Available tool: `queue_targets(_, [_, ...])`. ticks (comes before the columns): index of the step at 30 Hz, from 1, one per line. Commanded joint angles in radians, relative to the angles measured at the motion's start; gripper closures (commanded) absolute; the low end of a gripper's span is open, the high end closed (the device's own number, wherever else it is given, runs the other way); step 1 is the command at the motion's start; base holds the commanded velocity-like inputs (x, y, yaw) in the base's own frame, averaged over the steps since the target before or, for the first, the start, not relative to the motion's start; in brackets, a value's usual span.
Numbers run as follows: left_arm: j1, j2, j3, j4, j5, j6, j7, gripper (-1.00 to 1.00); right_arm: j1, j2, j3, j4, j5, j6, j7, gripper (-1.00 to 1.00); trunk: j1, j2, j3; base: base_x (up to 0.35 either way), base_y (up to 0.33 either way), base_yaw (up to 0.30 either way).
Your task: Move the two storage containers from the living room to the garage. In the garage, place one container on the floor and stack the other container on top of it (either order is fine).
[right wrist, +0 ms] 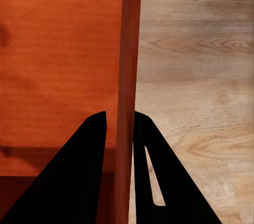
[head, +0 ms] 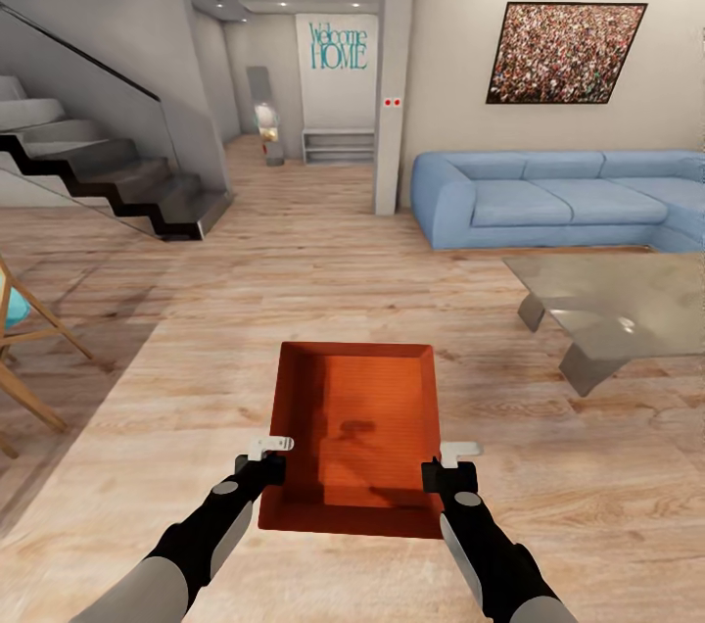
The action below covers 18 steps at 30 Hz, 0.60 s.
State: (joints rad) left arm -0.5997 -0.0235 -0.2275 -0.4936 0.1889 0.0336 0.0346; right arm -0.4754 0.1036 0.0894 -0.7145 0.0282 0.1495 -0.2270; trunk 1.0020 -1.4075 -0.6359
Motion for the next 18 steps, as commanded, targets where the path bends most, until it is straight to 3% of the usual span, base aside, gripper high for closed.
queue_targets(1, [0.000,-0.006,-0.003,-0.003,0.003,0.003,0.008,1.00,0.000,0.023,-0.001,0.000,0.001,0.009,-0.010,1.00,0.000,0.000,0.001,0.000,0.000,-0.062])
queue_targets(9, [0.000,-0.005,-0.003,-0.003,0.003,0.003,0.008,1.00,0.000,0.024,0.000,0.000,0.001,0.010,-0.012,1.00,0.000,0.000,0.006,0.000,0.000,0.003])
queue_targets(18, [0.000,-0.006,-0.004,-0.003,0.003,0.003,0.008,1.00,0.000,0.024,0.000,0.000,0.001,0.010,-0.012,1.00,0.000,0.000,0.006,0.000,0.000,0.236])
